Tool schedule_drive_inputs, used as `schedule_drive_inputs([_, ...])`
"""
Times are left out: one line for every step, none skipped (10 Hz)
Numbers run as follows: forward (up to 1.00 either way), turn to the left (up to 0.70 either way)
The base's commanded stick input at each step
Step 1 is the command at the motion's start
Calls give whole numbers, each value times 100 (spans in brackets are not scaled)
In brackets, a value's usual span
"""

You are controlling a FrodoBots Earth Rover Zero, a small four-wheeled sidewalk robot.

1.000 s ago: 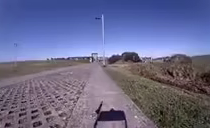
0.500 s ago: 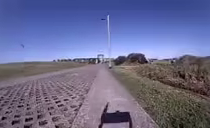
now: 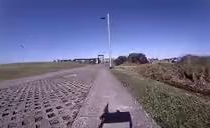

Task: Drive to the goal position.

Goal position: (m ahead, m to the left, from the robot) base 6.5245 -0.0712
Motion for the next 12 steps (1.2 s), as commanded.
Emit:
schedule_drive_inputs([70,0])
schedule_drive_inputs([70,0])
schedule_drive_inputs([70,0])
schedule_drive_inputs([70,0])
schedule_drive_inputs([70,0])
schedule_drive_inputs([70,0])
schedule_drive_inputs([70,0])
schedule_drive_inputs([70,0])
schedule_drive_inputs([70,0])
schedule_drive_inputs([70,0])
schedule_drive_inputs([70,0])
schedule_drive_inputs([70,0])
